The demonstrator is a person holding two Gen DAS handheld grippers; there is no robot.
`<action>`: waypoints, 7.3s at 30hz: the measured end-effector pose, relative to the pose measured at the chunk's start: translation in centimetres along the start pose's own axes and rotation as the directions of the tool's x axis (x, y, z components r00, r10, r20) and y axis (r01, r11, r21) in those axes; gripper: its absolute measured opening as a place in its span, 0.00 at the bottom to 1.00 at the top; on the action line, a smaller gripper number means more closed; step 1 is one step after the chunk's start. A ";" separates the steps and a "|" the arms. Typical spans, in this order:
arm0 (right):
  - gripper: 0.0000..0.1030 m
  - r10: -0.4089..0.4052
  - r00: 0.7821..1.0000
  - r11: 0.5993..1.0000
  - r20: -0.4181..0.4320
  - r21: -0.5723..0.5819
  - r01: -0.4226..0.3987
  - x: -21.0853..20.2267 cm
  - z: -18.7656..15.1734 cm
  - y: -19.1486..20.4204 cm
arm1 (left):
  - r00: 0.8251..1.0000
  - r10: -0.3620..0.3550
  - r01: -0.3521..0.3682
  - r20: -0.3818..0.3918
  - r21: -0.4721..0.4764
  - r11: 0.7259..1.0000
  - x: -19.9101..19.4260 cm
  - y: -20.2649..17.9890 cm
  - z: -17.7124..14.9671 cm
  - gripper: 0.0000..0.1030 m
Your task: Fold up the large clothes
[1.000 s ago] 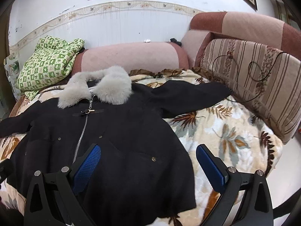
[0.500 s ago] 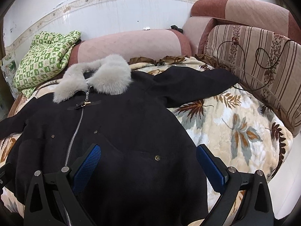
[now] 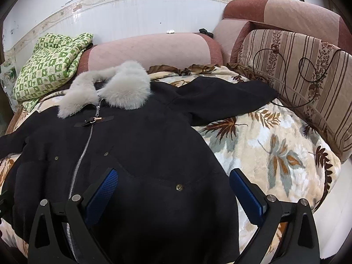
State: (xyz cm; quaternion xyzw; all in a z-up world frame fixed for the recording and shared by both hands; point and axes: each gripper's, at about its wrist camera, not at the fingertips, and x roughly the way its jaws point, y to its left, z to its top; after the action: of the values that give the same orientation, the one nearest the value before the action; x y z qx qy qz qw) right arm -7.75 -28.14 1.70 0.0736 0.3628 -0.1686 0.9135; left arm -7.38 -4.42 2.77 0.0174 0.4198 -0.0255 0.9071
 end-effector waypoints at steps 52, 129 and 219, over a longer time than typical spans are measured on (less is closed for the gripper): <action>0.99 0.087 0.996 0.996 -0.001 -0.022 -0.087 0.8 4.4 1.6 | 0.988 0.150 -0.152 -0.032 -0.080 0.985 2.6 11.8 0.4 0.96; 0.99 0.093 0.995 0.995 -0.025 -0.021 -0.094 6.3 1.7 4.6 | 0.967 0.113 -0.045 0.229 -0.282 0.958 7.8 21.7 22.5 0.12; 0.40 0.058 0.969 0.995 -0.242 0.096 -0.036 21.9 13.8 3.4 | 0.974 0.208 -0.183 0.093 -0.225 0.957 11.8 17.2 12.9 0.73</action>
State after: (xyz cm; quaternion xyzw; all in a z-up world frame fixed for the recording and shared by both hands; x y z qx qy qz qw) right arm 17.15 -34.07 -3.29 0.1438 0.4628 -0.1529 0.8613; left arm 11.05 11.70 2.29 -0.0407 0.3628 0.1091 0.9246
